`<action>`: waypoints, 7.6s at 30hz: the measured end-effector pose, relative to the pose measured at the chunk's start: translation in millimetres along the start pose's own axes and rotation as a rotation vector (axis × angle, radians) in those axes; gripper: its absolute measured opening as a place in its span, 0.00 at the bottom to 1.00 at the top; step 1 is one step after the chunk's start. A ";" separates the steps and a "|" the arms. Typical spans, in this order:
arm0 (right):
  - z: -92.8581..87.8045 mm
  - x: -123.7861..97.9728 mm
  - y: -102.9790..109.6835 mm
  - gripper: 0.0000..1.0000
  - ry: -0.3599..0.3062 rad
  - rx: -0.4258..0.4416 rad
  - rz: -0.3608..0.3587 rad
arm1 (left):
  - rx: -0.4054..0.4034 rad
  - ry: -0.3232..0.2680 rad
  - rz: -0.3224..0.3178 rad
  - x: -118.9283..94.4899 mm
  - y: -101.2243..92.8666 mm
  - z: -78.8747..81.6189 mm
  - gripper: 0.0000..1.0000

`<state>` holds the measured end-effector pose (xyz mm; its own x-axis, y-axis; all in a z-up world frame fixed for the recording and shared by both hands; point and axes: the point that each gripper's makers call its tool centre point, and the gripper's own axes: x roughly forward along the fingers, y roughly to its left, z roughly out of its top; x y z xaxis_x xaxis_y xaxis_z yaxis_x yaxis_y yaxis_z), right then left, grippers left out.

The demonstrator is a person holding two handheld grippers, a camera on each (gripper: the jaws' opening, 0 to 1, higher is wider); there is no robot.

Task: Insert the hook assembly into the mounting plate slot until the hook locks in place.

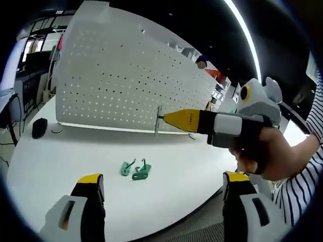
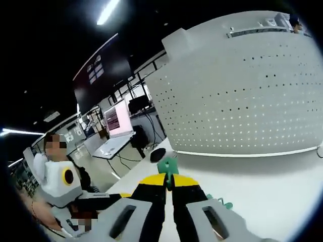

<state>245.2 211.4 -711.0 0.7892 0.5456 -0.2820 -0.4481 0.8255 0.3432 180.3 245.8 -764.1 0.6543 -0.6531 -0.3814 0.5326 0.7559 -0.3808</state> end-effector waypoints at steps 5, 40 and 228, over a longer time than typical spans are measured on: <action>30.8 0.4 -17.6 0.00 -0.093 -0.016 -0.081 | -0.001 0.006 0.002 0.2 -0.5 -1.1 1.00; 168.7 39.2 -106.0 0.00 -0.366 -0.075 -0.347 | 0.014 0.051 0.005 3.7 2.2 -9.0 0.98; -80.1 -83.9 -69.3 0.21 0.255 -0.541 -0.081 | 0.077 0.164 -0.009 4.5 -1.7 -30.2 0.88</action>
<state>176.4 120.0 -782.9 0.7340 0.4403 -0.5171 -0.5938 0.7855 -0.1742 166.2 240.2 -790.6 0.5559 -0.6539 -0.5131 0.5818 0.7470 -0.3217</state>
